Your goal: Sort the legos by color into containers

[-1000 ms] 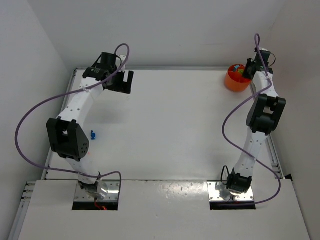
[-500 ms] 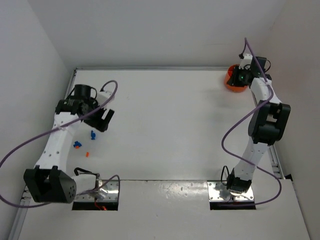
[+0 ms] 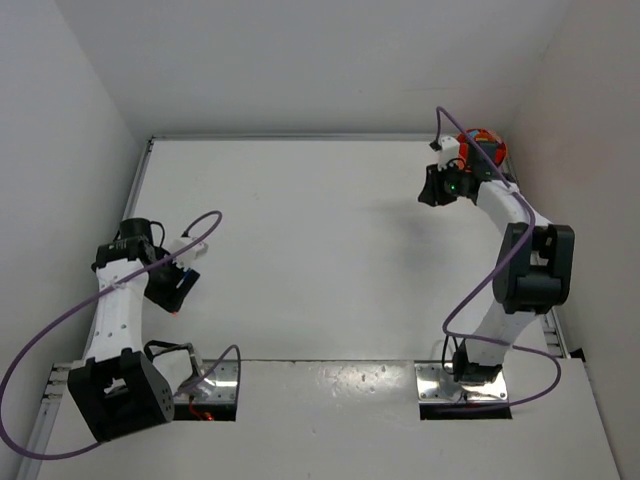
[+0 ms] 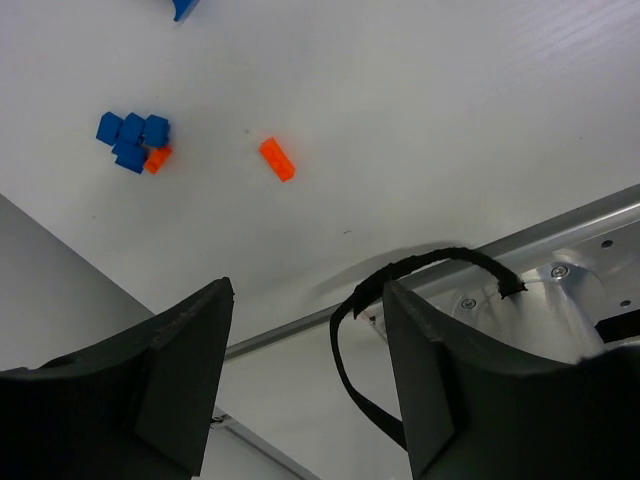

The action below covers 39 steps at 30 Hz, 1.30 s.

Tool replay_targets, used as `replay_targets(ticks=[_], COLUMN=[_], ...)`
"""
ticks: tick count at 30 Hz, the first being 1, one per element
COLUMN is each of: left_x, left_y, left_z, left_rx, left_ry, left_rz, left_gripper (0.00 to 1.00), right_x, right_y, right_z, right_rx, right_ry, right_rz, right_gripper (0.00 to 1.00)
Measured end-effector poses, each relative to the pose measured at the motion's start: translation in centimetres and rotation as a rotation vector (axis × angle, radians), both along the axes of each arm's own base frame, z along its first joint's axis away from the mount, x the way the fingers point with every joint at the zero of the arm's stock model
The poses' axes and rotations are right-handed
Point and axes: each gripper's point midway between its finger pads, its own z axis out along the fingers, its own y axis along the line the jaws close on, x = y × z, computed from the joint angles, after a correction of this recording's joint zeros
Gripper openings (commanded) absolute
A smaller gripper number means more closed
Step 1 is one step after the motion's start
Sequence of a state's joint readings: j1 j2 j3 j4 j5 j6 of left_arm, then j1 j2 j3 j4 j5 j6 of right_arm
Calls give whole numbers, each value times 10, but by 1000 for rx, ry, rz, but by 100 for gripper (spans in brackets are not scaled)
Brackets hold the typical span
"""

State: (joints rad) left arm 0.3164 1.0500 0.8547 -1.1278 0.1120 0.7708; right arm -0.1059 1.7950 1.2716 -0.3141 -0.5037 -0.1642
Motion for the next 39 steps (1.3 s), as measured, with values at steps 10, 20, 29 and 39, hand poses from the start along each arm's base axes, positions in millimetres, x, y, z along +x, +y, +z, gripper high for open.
replay_targets(ticks=[10, 20, 29, 39], left_x=[15, 23, 21, 27], left_y=[7, 16, 22, 27], left_z=[-14, -29, -72, -85], left_rx=[-4, -18, -70, -66], left_ry=[3, 21, 190, 216], left_rz=[9, 30, 58, 141], left_gripper=[72, 50, 48, 52], right_x=[-53, -75, -66, -60], right_y=[27, 28, 30, 24], right_z=[-29, -46, -51, -61], right_rx=[-41, -88, -146, -188], right_ry=[7, 21, 45, 106], right_rz=[118, 170, 162, 147], right_gripper=[27, 27, 27, 27])
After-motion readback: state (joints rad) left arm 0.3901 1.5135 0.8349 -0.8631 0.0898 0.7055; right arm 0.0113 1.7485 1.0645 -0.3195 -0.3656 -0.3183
